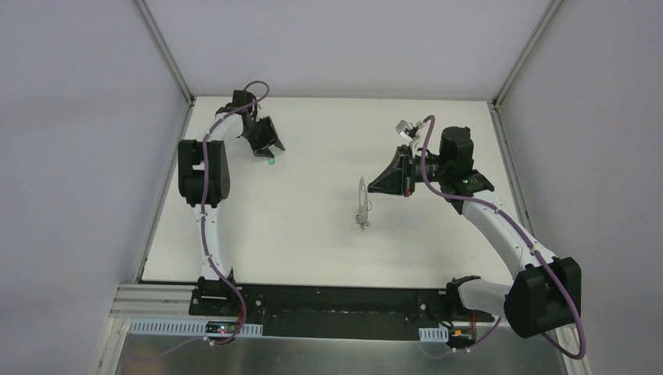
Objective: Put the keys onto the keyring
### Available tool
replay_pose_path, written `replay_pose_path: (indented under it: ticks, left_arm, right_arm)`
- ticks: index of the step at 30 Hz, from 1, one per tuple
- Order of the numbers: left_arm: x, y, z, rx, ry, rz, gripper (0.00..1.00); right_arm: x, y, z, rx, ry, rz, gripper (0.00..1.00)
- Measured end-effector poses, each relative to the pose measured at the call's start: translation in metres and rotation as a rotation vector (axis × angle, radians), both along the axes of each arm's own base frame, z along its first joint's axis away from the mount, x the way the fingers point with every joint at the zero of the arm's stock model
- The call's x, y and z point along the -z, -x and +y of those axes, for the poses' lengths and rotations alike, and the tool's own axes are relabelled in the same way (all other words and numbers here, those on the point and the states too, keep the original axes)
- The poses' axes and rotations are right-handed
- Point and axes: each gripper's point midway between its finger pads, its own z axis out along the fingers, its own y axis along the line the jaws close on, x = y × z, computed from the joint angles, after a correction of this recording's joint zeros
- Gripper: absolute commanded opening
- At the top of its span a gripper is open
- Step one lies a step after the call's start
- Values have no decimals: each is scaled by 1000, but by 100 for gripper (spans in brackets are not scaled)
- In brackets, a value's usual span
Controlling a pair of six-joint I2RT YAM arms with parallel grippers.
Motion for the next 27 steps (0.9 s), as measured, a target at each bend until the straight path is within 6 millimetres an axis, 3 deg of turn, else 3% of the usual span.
replay_pose_path:
  ticks: [14,21,27]
  left_arm:
    - [2,42,-14,41,34,35,49]
    - [3,67,-40,134,17,44,48]
    - [4,99,-79,255,5,59,48]
  right_arm:
    - [0,-2,-1,7,0,10,0]
    - [0,-4,-3,16,-1,11,0]
    - [0,-5,-3,20,-2,11,0]
